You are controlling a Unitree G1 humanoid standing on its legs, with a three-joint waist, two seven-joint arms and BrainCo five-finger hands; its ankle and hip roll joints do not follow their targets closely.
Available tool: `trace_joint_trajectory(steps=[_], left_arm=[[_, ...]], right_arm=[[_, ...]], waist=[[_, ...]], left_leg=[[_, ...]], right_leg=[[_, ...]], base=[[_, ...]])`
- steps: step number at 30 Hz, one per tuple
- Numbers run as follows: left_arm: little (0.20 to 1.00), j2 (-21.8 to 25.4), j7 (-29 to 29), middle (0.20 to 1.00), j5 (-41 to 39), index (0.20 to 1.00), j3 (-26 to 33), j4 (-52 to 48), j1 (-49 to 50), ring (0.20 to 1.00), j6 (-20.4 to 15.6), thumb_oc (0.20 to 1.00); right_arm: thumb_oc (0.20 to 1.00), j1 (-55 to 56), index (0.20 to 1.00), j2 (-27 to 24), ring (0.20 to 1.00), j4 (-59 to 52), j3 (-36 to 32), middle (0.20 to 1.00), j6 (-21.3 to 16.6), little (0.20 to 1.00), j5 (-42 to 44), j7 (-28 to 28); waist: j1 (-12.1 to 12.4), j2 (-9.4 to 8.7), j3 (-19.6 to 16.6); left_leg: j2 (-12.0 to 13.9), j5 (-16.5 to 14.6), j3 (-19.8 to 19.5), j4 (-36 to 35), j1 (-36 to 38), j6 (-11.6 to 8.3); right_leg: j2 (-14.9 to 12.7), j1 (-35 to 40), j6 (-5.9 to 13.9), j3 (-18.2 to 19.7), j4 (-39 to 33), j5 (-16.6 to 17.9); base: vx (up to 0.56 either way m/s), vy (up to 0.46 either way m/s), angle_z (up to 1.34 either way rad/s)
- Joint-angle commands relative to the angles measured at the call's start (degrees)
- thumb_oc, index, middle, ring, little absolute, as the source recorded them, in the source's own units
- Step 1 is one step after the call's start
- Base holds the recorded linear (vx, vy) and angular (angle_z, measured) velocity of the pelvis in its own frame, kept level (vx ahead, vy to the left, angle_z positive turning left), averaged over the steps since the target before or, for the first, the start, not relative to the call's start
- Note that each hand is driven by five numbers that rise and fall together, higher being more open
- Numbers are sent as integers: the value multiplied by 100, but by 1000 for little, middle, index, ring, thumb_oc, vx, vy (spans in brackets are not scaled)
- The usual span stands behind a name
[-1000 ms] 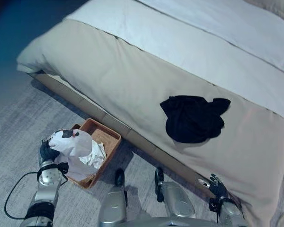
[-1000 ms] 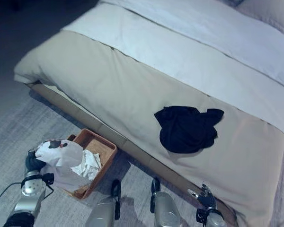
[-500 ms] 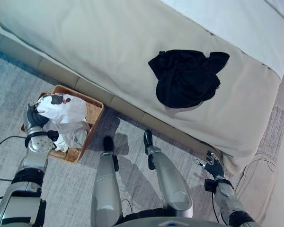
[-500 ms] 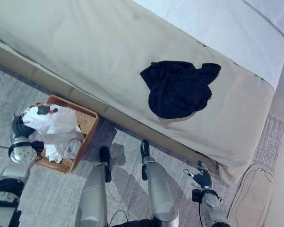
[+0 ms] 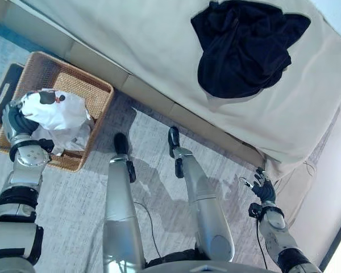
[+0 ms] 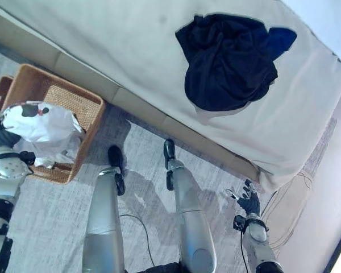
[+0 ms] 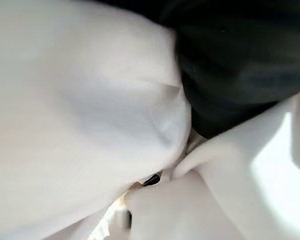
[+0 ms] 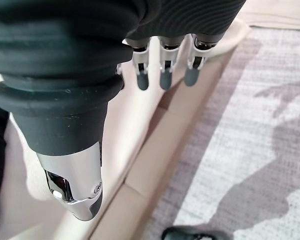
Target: Pick up clothes into the bucket
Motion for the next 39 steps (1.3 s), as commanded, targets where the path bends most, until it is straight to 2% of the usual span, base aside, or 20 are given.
trace_joint_trajectory(steps=[1,6,12,13,14,15,16,22,23,24,26,28,29,31,33,34,35,36,37,39], left_arm=[[1000,404,-95,1000,-228,1000,79,314,-233,1000,242,1000],[1000,375,-212,1000,-116,1000,148,465,-133,1000,327,1000],[1000,324,-265,1000,246,1000,516,725,417,1000,389,1000],[1000,304,-262,1000,348,1000,679,754,520,1000,419,1000],[1000,295,-264,1000,349,1000,669,760,584,1000,419,1000],[1000,253,-263,1000,359,1000,777,789,694,1000,431,1000],[1000,213,-233,1000,380,1000,893,750,731,1000,439,1000],[1000,-97,-57,1000,482,1000,1216,283,1262,1000,366,1000],[1000,-315,34,1000,560,1000,1236,-166,1457,1000,264,1000],[1000,-326,37,1000,565,1000,1241,-179,1470,1000,271,1000],[1000,-520,105,1000,748,1000,1049,-673,1611,1000,147,1000],[1000,-920,63,1000,1232,1000,317,-1149,1615,1000,-61,1000],[1000,-927,66,1000,1232,1000,312,-1143,1609,1000,-63,1000],[1000,-1273,-31,1000,1233,1000,-54,-1349,1544,1000,-176,1000],[1000,-2013,-251,1000,1010,1000,-867,-1523,1419,1000,-327,1000],[1000,-2026,-248,1000,1010,1000,-868,-1515,1410,1000,-330,1000],[1000,-2134,-546,1000,1331,1000,-1604,-1830,1424,1000,-337,1000],[1000,-2135,-546,1000,1332,1000,-1603,-1831,1424,1000,-337,1000],[1000,-2203,-893,1000,1490,1000,-2181,-2206,1603,1000,-365,1000],[1000,-2273,-1174,1000,1631,1000,-2711,-2292,1684,1000,-360,1000]], right_arm=[[1000,124,1000,-208,1000,-309,87,1000,-149,1000,229,-169],[1000,161,1000,-325,1000,-732,155,1000,-145,1000,112,-106],[1000,188,1000,-539,1000,-2090,36,1000,-463,1000,-332,-221],[1000,148,1000,-693,1000,-2661,-56,1000,-501,1000,-831,-380],[1000,206,1000,-698,1000,-2659,-23,1000,-495,1000,-836,-385],[1000,217,1000,-829,1000,-2971,-93,1000,-514,1000,-1129,-488],[1000,144,1000,-883,1000,-3195,-234,1000,-557,1000,-1256,-551],[1000,57,1000,-1194,1000,-3903,-848,1000,-513,1000,-2199,-1145],[1000,-84,1000,-1309,1000,-3942,-1120,1000,-416,1000,-2628,-1455],[1000,-79,1000,-1314,1000,-3944,-1117,1000,-414,1000,-2634,-1462],[1000,-339,1000,-1466,1000,-3833,-1266,1000,-303,1000,-2811,-1661],[1000,-969,1000,-1597,1000,-3484,-1328,1000,-131,1000,-2857,-1975],[1000,-973,1000,-1605,1000,-3476,-1327,1000,-134,1000,-2856,-1978],[1000,-1253,1000,-1655,1000,-3167,-1286,1000,-30,1000,-2898,-2054],[1000,-1962,1000,-1799,1000,-1856,-1046,1000,206,1000,-2720,-2268],[1000,-1988,1000,-1818,1000,-1818,-1032,1000,185,1000,-2708,-2268],[1000,-2493,1000,-2060,1000,-851,-913,1000,382,1000,-2445,-2322],[1000,-2496,1000,-2062,1000,-848,-910,1000,381,1000,-2443,-2322],[1000,-2931,1000,-2323,1000,-6,-925,1000,498,1000,-2210,-2419],[1000,-3506,1000,-2721,1000,843,-713,1000,593,1000,-2078,-2330]], waist=[[147,-319,6],[168,-291,6],[156,-272,6],[134,-291,6],[167,-263,6],[188,-241,6],[179,-240,6],[355,-24,6],[477,118,6],[471,122,6],[575,263,6],[761,516,6],[751,522,6],[822,701,6],[973,1002,6],[956,1015,6],[1007,1193,6],[1003,1195,6],[1061,1380,6],[1093,1556,6]], left_leg=[[-87,-697,-58,522,252,211],[-96,-667,-65,449,328,210],[-34,-590,16,184,668,171],[-71,-281,69,-86,692,141],[-42,-489,18,-44,857,128],[-37,-438,8,-163,959,97],[-70,-166,48,-332,904,75],[-86,116,17,-1053,1534,-48],[-123,193,-26,-1278,1789,-60],[-126,197,-27,-1290,1802,-60],[-198,288,-73,-1559,2056,-71],[-356,495,-195,-2001,2400,-105],[-363,504,-203,-2018,2408,-106],[-468,648,-329,-2297,2552,-121],[-604,927,-561,-2708,2716,-161],[-609,936,-574,-2722,2719,-163],[-674,1074,-695,-2964,2821,-177],[-675,1075,-698,-2966,2822,-177],[-734,1187,-790,-3180,2922,-182],[-781,1286,-842,-3359,3000,-200]], right_leg=[[-100,314,259,204,-398,282],[-84,334,225,222,-409,240],[-16,560,207,314,-724,346],[-75,567,177,306,-938,547],[-32,711,199,297,-869,367],[-35,807,202,280,-943,375],[-100,767,181,258,-1089,566],[-191,1337,174,42,-1396,585],[-239,1514,159,-18,-1368,538],[-242,1525,159,-20,-1373,537],[-313,1694,148,-82,-1327,465],[-448,1896,121,-190,-1153,280],[-456,1900,121,-197,-1153,276],[-567,1966,91,-324,-1010,151],[-733,2052,23,-555,-778,-60],[-740,2054,23,-567,-778,-64],[-824,2084,-3,-650,-673,-159],[-825,2085,-3,-653,-673,-159],[-906,2079,-34,-713,-556,-253],[-976,2056,-48,-775,-466,-319]], base=[[5,20,-20],[-3,-23,-9],[-23,-38,-2],[-17,-78,-6],[-15,-87,-11],[-7,-61,-7],[-88,-116,-2],[-4,-86,10],[31,-42,12],[41,-59,12],[28,-56,8],[40,-91,33],[27,-59,58],[15,-70,67],[18,-129,63],[21,-113,76],[11,-52,63],[17,-66,77],[9,-10,52],[5,-2,40]])
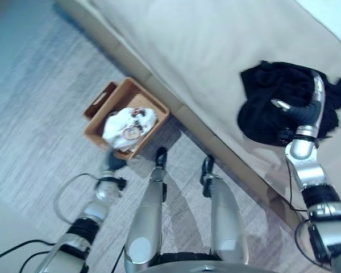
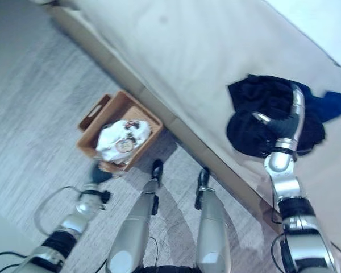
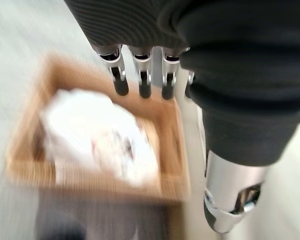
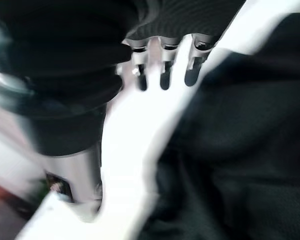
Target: Pick up clothes into the bucket
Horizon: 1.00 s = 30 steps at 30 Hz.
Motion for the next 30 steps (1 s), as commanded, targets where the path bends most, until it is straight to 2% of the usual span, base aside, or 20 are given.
trace_joint_trajectory(steps=[1,2,4,5,7,9,10,11,14,16,19,20,21,22,23,25,27,28,30], left_arm=[[1000,-90,-384,1000,375,1000,-70,-57,30,1000,-187,1000],[1000,-305,-668,1000,290,1000,-530,149,186,1000,-124,1000],[1000,-415,-755,1000,235,1000,-652,205,262,1000,-109,1000],[1000,-601,-821,1000,90,1000,-699,434,282,1000,-68,1000],[1000,-696,-824,1000,-23,1000,-674,506,319,1000,-44,1000],[1000,-911,-716,1000,-492,1000,-483,735,406,1000,-24,1000],[1000,-912,-716,1000,-492,1000,-482,735,406,1000,-24,1000],[1000,-975,-627,1000,-806,1000,-374,774,398,1000,-20,1000],[1000,-985,-707,1000,-1197,1000,-174,804,338,1000,11,1000],[1000,-941,-784,1000,-1372,1000,23,840,310,1000,54,1000],[1000,-974,-886,1000,-1582,1000,136,706,293,1000,116,1000],[1000,-967,-899,1000,-1634,1000,146,659,273,1000,104,1000],[1000,-938,-927,1000,-1596,1000,142,623,238,1000,115,1000],[1000,-936,-927,1000,-1596,1000,141,622,238,1000,116,1000],[1000,-900,-956,1000,-1497,1000,138,612,192,1000,129,1000],[1000,-883,-972,1000,-1436,1000,127,658,180,1000,139,1000],[1000,-901,-921,1000,-1420,1000,160,855,126,1000,135,1000],[1000,-901,-921,1000,-1420,1000,160,855,126,1000,135,1000],[1000,-926,-829,1000,-1339,1000,172,1122,48,1000,129,1000]], right_arm=[[1000,-90,1000,-806,1000,32,-45,1000,53,1000,451,-217],[1000,-586,1000,-978,1000,891,171,1000,153,1000,897,24],[1000,-862,1000,-1096,1000,1314,415,1000,225,1000,944,180],[1000,-1275,1000,-1225,1000,1788,956,1000,356,1000,795,472],[1000,-1395,1000,-1266,1000,1935,1135,1000,421,1000,677,518],[1000,-1650,1000,-1307,1000,2326,1658,1000,669,1000,196,809],[1000,-1653,1000,-1307,1000,2328,1661,1000,668,1000,197,809],[1000,-1876,1000,-1338,1000,2644,1917,1000,846,1000,-70,917],[1000,-1924,1000,-1360,1000,3080,2043,1000,1047,1000,-295,1386],[1000,-1959,1000,-1336,1000,3202,2278,1000,1147,1000,-585,1823],[1000,-1859,1000,-1384,1000,3402,2078,1000,1228,1000,-450,1989],[520,-1809,520,-1386,520,3354,1992,520,1208,520,-327,1998],[272,-1782,272,-1382,272,3288,1982,272,1179,272,-300,2030],[272,-1779,272,-1382,272,3286,1979,272,1180,272,-300,2030],[200,-1707,200,-1380,200,3153,2004,200,1149,200,-274,2101],[200,-1742,200,-1384,200,3077,2064,200,1127,200,-281,2099],[200,-1872,200,-1321,200,2731,2138,200,1048,200,-99,1917],[200,-1872,200,-1321,200,2731,2138,200,1048,200,-99,1917],[200,-1948,200,-1203,200,2105,2223,200,938,200,40,1679]], waist=[[-240,332,-68],[-159,474,-68],[-135,545,-68],[-118,607,-68],[-99,634,-68],[-52,720,-68],[-54,721,-68],[-13,804,-68],[37,915,-68],[38,910,-68],[49,964,-68],[49,969,-68],[47,959,-68],[50,957,-68],[34,897,-68],[19,849,-68],[-44,688,-68],[-44,688,-68],[-142,468,-68]], left_leg=[[-127,-307,-102,234,78,63],[-159,-231,-142,123,115,64],[-158,-205,-128,70,105,65],[-135,-162,-86,14,70,79],[-120,-141,-76,0,27,79],[-92,-67,-34,-31,-116,68],[-92,-67,-34,-31,-117,68],[-79,-20,-43,-36,-216,62],[-79,44,-86,-39,-345,45],[-70,89,-86,-59,-394,32],[-105,114,-143,-62,-424,35],[-117,114,-147,-51,-429,40],[-122,105,-138,-38,-440,49],[-122,105,-136,-37,-440,49],[-120,93,-121,-17,-449,55],[-116,88,-114,-5,-443,57],[-85,71,-59,28,-416,45],[-84,71,-59,28,-416,45],[-28,12,38,80,-338,34]], right_leg=[[-85,262,174,145,-330,304],[-125,219,170,129,-257,282],[-145,169,164,137,-229,273],[-130,53,154,190,-200,290],[-120,-23,154,216,-173,295],[-85,-194,153,256,-195,354],[-85,-196,153,256,-195,353],[-79,-303,152,262,-179,372],[-67,-423,151,260,-158,393],[-40,-476,143,263,-152,414],[-64,-485,140,231,-141,422],[-78,-493,151,248,-138,446],[-83,-507,162,265,-142,463],[-82,-508,162,268,-141,463],[-83,-501,166,284,-182,492],[-70,-481,168,303,-213,514],[-19,-377,185,339,-392,628],[-18,-377,185,339,-393,628],[38,-214,211,387,-608,751]], base=[[-3,-15,27],[-1,-17,16],[-8,-15,11],[-11,-24,8],[-14,-38,2],[-30,-59,-3],[-22,-41,-5],[-21,-35,-5],[-29,-37,0],[-22,-35,1],[-17,-23,2],[-16,18,9],[-10,19,9],[-19,24,5],[-14,12,4],[0,0,0],[-16,12,0],[-21,28,-7],[-24,35,-9]])
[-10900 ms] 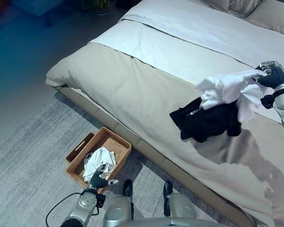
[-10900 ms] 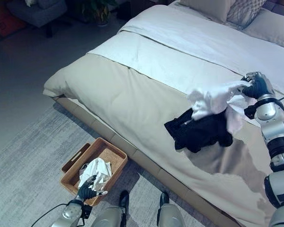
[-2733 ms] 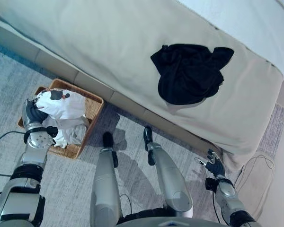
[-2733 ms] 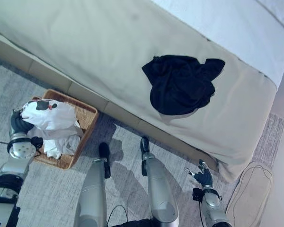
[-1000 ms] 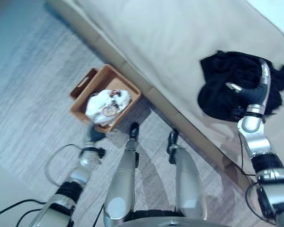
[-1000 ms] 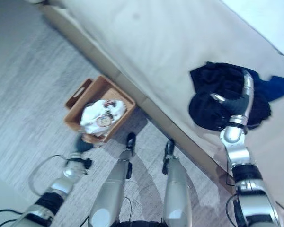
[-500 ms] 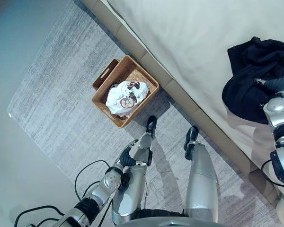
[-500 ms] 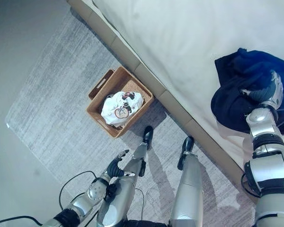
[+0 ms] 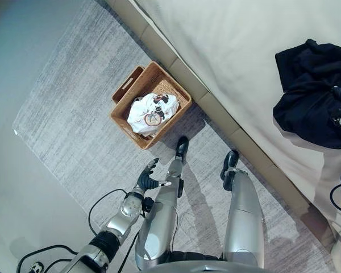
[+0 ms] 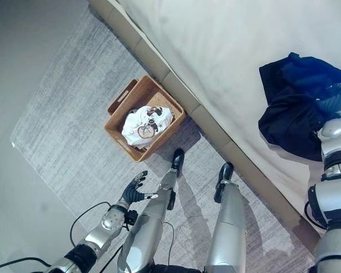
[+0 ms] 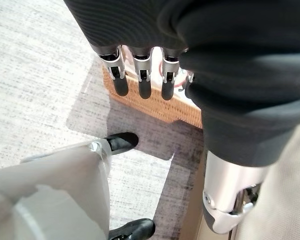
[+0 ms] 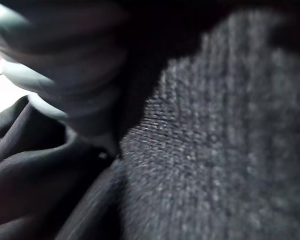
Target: Pick up clothes into the bucket
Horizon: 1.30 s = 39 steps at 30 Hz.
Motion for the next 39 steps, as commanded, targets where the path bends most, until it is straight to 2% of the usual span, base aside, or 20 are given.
trace_joint_trajectory(steps=[1,2,5,6,8,9,10,13,15,16,18,19,20,25,30,31,32,35,36,39], left_arm=[[1000,-12,109,1000,79,1000,-4,386,45,1000,-59,1000],[1000,26,218,1000,168,1000,78,395,78,1000,-80,1000],[1000,109,369,1000,195,1000,290,300,197,1000,-155,1000],[1000,113,369,1000,195,1000,288,298,200,1000,-154,1000],[1000,141,511,1000,82,1000,539,403,299,1000,-239,1000],[1000,145,510,1000,81,1000,544,406,280,1000,-241,1000],[1000,194,504,1000,33,1000,658,495,374,1000,-280,1000],[1000,311,493,1000,176,1000,827,389,458,1000,-299,1000],[1000,357,497,1000,242,1000,876,388,448,1000,-308,1000],[1000,448,472,1000,342,1000,1008,240,409,1000,-320,1000],[1000,565,421,1000,418,1000,1105,29,488,1000,-358,1000],[1000,578,421,1000,419,1000,1105,22,493,1000,-354,1000],[1000,709,349,1000,517,1000,1166,-285,496,1000,-417,1000],[1000,999,110,1000,493,1000,1261,-1220,383,1000,-547,1000],[1000,1034,-124,1000,8,1000,1290,-1853,-53,1000,-574,1000],[1000,1037,-129,1000,0,1000,1286,-1861,-52,1000,-566,1000],[1000,1006,-271,1000,-221,1000,1170,-2061,-315,1000,-550,1000],[1000,989,-396,1000,-359,1000,1097,-2302,-480,1000,-504,1000],[1000,985,-563,1000,-497,1000,926,-2463,-709,1000,-467,1000],[1000,1027,-858,1000,-723,1000,626,-2842,-1010,1000,-367,1000]], right_arm=[[200,405,200,189,200,-348,341,200,55,200,276,-13],[200,383,200,156,200,-992,276,200,-30,200,353,-267],[200,489,200,17,200,-2266,-18,200,-168,200,381,-688],[200,502,200,19,200,-2276,-28,200,-162,200,378,-690],[200,400,200,-20,200,-3139,-164,200,-214,200,105,-1090],[200,394,200,-21,200,-3149,-176,200,-207,200,101,-1091],[200,388,200,-44,200,-3483,-207,200,-241,200,-77,-1170],[200,583,200,-137,200,-4300,-606,200,-230,200,-376,-1364],[200,627,200,-131,200,-4463,-763,200,-247,200,-434,-1454],[200,782,200,-133,200,-4946,-1045,200,-284,200,-574,-1532],[200,1003,200,-81,200,-5248,-1250,200,-319,200,-704,-1525],[200,1028,200,-71,200,-5268,-1275,200,-312,200,-710,-1523],[200,1219,200,-24,200,-5490,-1379,200,-404,200,-780,-1446],[200,1603,200,64,200,-5873,-1503,200,-507,200,-709,-1032],[200,1912,200,122,200,-6108,-1407,200,-515,200,-522,-450],[200,1921,200,117,200,-6110,-1416,200,-517,200,-517,-444],[200,1968,200,176,200,-6099,-1258,200,-479,200,-400,-206],[200,2075,200,221,200,-6169,-1135,200,-486,200,-293,82],[200,2068,200,250,200,-6139,-924,200,-452,200,-216,330],[200,2096,200,382,200,-6134,-700,200,-411,200,-14,658]], waist=[[-196,-166,-25],[-302,-323,-25],[-449,-570,-25],[-437,-576,-25],[-513,-819,-25],[-498,-828,-25],[-500,-932,-25],[-560,-1060,-25],[-566,-1111,-25],[-601,-1154,-26],[-609,-1198,-188],[-592,-1225,-194],[-596,-1215,-465],[-567,-1231,-1102],[-608,-1210,-1647],[-619,-1209,-1641],[-636,-1196,-1838],[-668,-1196,-2023],[-677,-1194,-2216],[-672,-1198,-2432]], left_leg=[[-59,-283,200,298,95,124],[-56,-394,304,428,131,134],[-72,-755,532,983,141,192],[-69,-765,542,996,139,193],[20,-1126,797,1505,223,287],[23,-1096,813,1495,197,288],[146,-1308,980,1687,429,327],[257,-1561,1219,1780,922,355],[275,-1590,1307,1766,1090,372],[332,-1761,1484,1755,1546,392],[350,-1850,1631,1639,1863,415],[337,-1797,1650,1597,1867,415],[339,-1904,1754,1480,2135,421],[268,-1814,1846,1038,2612,433],[258,-1685,1676,560,3100,383],[254,-1673,1659,533,3122,381],[266,-1600,1589,355,3280,337],[288,-1529,1522,140,3465,307],[316,-1470,1493,-48,3613,281],[364,-1355,1414,-296,3774,249]], right_leg=[[83,561,455,451,-1203,892],[122,635,480,579,-1302,985],[192,719,489,866,-1344,1077],[196,716,490,876,-1340,1075],[388,841,515,1218,-1365,1124],[393,814,517,1234,-1386,1164],[488,1021,548,1402,-1420,1146],[568,1460,604,1580,-1620,1204],[589,1609,623,1655,-1730,1282],[648,2019,663,1748,-1919,1316],[688,2302,733,1856,-2179,1410],[677,2301,736,1876,-2223,1461],[708,2565,817,1919,-2494,1520],[660,3020,865,1896,-2857,1603],[620,3489,800,1615,-2925,1432],[614,3510,798,1597,-2935,1429],[601,3682,774,1439,-2994,1379],[603,3900,750,1283,-3122,1352],[608,4053,742,1166,-3220,1335],[620,4263,711,984,-3308,1284]], base=[[-18,60,-13],[-16,84,-21],[-2,132,-34],[17,180,-65],[12,172,-56],[34,127,-72],[9,94,-115],[38,102,-86],[36,77,-47],[97,76,-33],[91,65,-39],[136,50,-50],[133,39,-41],[131,-6,-25],[97,-46,6],[104,-62,18],[107,-62,34],[101,-59,36],[71,-40,35],[89,-72,25]])
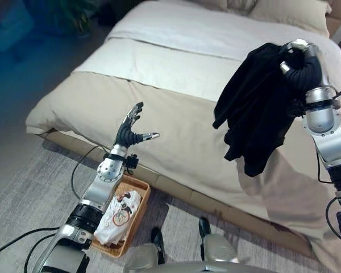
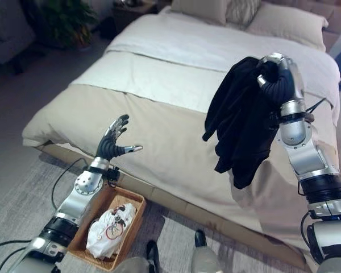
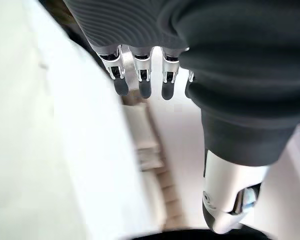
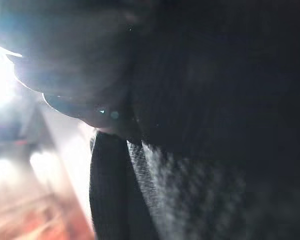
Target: Pick up clothes into the bucket
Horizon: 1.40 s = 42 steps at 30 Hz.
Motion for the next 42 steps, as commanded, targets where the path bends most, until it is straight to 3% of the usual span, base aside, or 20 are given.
trace_joint_trajectory(steps=[1,9,13,27,30,31,39,40,41,42], left_arm=[[1000,110,-390,1000,-453,1000,-506,-439,-217,1000,-110,1000],[1000,-314,-662,1000,-521,1000,-1209,-23,-799,1000,116,1000],[1000,-780,-664,1000,-672,1000,-1428,502,-979,1000,265,1000],[1000,-1456,-984,1000,-1768,1000,-2142,1110,-1394,1000,658,1000],[1000,-1502,-1137,1000,-2291,1000,-2225,1058,-1348,1000,739,1000],[1000,-1440,-1406,1000,-2880,1000,-2368,871,-1300,1000,893,1000],[1000,-1111,-1714,1000,-3269,1000,-2745,654,-1195,1000,1138,1000],[953,-1109,-1716,953,-3254,953,-2762,685,-1170,953,1150,953],[526,-1112,-1716,526,-3199,526,-2770,722,-1150,526,1155,526],[498,-1113,-1716,498,-3198,498,-2772,724,-1149,498,1154,498]], right_arm=[[200,-225,200,121,200,-274,195,200,-231,200,452,338],[200,-363,200,605,200,-757,608,200,-298,200,966,885],[200,-390,200,865,200,-1419,878,200,-348,200,1429,1340],[200,-554,200,1199,200,-2658,1208,200,-464,200,2192,1673],[200,-547,200,1230,200,-2686,1212,200,-459,200,2261,1671],[200,-538,200,1215,200,-2713,1226,200,-457,200,2330,1680],[200,-244,200,1180,200,-2724,1141,200,-426,200,2489,1692],[200,-205,200,1191,200,-2719,1107,200,-429,200,2486,1686],[200,-178,200,1204,200,-2723,1071,200,-432,200,2462,1667],[200,-175,200,1204,200,-2725,1069,200,-432,200,2462,1666]], waist=[[41,-259,-740],[-44,-295,-975],[-89,-297,-1075],[-151,-263,-1112],[-153,-266,-1101],[-171,-242,-1093],[-160,-222,-1088],[-152,-222,-1084],[-143,-223,-1082],[-143,-224,-1083]], left_leg=[[-13,-431,-215,257,-103,-102],[34,-339,-285,142,69,-125],[49,-324,-305,83,160,-118],[22,-324,-349,104,216,-93],[15,-327,-363,113,221,-90],[19,-384,-367,117,270,-95],[0,-400,-412,148,286,-103],[-1,-401,-419,154,285,-103],[-8,-404,-430,163,284,-101],[-8,-404,-430,164,283,-101]], right_leg=[[-17,-178,116,-260,271,-101],[1,-3,80,-415,310,-159],[-5,99,72,-454,323,-204],[-69,198,105,-514,345,-236],[-75,198,110,-509,352,-244],[-73,247,115,-507,359,-293],[-94,275,126,-526,374,-315],[-95,278,123,-532,382,-320],[-97,280,121,-533,385,-322],[-98,281,121,-533,385,-322]], base=[[62,-33,29],[21,-22,16],[0,0,0],[3,1,1],[0,0,0],[0,0,0],[0,0,0],[0,0,0],[0,0,0],[-5,8,6]])
